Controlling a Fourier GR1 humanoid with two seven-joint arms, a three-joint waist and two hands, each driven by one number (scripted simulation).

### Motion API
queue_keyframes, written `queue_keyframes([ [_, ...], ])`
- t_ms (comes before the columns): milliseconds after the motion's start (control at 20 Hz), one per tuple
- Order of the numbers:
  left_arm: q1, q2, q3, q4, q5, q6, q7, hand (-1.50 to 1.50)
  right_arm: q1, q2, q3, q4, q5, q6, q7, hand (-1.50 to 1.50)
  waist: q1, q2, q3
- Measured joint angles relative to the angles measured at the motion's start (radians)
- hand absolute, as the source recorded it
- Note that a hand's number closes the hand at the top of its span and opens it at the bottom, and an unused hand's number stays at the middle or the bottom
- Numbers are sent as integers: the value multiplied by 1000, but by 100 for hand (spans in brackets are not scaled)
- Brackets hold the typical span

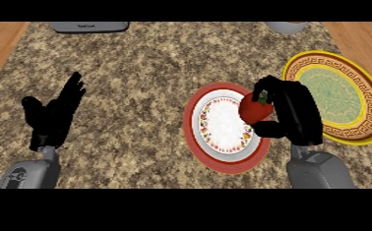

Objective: Pick the bell pepper from the plate and place it in the plate

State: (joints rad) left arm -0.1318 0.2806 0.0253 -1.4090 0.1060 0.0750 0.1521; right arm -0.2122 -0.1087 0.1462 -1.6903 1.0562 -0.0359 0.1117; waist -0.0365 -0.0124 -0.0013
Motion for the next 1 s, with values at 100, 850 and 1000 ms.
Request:
queue_keyframes([
  [100, -3, 4, 5, -5, 4, -8, 3, 0, 28, 3, -28, -67, 17, -26, 43, 150, 8, 3, 0],
  [850, 5, -34, -4, -26, -28, -28, 4, 0, 5, -152, -448, 80, -281, -62, -36, 150, 37, 13, 2],
  [1000, -15, -40, 2, -20, -39, -22, 13, 0, -33, -208, -499, 208, -309, -77, -97, 150, 38, 13, 2],
])
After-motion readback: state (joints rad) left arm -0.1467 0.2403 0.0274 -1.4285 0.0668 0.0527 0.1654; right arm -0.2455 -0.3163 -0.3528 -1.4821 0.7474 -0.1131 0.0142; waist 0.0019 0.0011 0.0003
